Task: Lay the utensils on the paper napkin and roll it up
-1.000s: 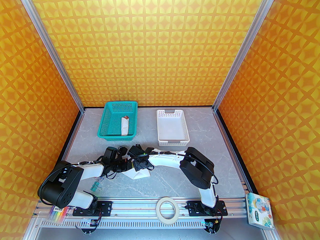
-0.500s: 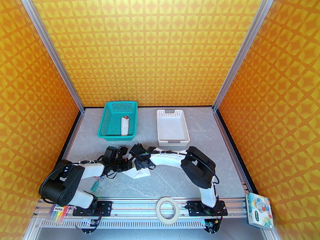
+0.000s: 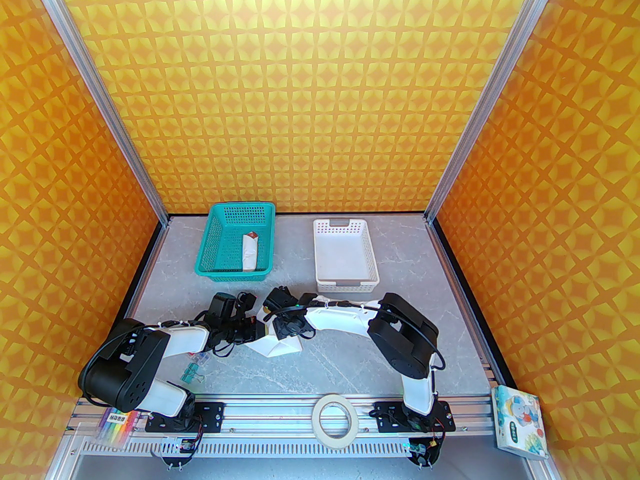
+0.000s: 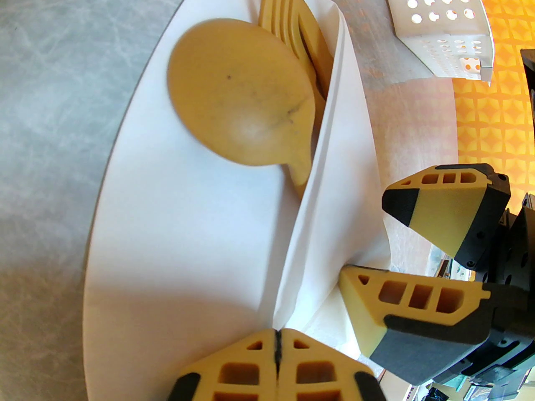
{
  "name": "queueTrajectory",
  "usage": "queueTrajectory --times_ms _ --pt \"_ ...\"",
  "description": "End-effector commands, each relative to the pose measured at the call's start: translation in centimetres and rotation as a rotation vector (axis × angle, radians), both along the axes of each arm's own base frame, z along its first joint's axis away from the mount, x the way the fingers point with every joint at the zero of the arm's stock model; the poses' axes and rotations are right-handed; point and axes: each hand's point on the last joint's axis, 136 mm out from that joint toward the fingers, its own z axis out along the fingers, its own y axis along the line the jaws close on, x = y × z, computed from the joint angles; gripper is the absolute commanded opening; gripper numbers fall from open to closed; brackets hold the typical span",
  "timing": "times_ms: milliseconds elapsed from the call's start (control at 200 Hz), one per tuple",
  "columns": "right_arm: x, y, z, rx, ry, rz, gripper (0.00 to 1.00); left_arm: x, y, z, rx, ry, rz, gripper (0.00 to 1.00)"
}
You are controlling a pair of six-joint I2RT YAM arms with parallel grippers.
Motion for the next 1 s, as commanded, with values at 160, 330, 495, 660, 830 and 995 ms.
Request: queueTrajectory --times_ms 160,330,495,660,830,995 --pt "0.3 -2.2 0.0 -0.035 0.011 -0.017 0.59 -2.3 1.9 -3.2 0.109 0.131 0.03 0.0" --pt "0.5 0.1 2.0 0.087 -0.01 0.035 0.67 -2.3 1.8 -3.2 0.109 0.127 0.027 0.0" --pt "1.1 1.1 2.4 0.113 -0.029 0.061 0.73 -2.3 1.8 -3.2 0.109 0.129 0.028 0.0" --pt "1.9 2.3 2.2 0.117 -0.037 0.084 0.77 -2.3 1.8 -3.2 0.11 0.128 0.027 0.0" --pt "2.5 2.8 1.5 0.104 -0.041 0.088 0.78 -2.3 1.8 -3.1 0.108 0.126 0.028 0.0" --pt "2.9 2.9 0.7 0.072 -0.041 0.089 0.78 -2.3 1.8 -3.1 0.109 0.128 0.027 0.0"
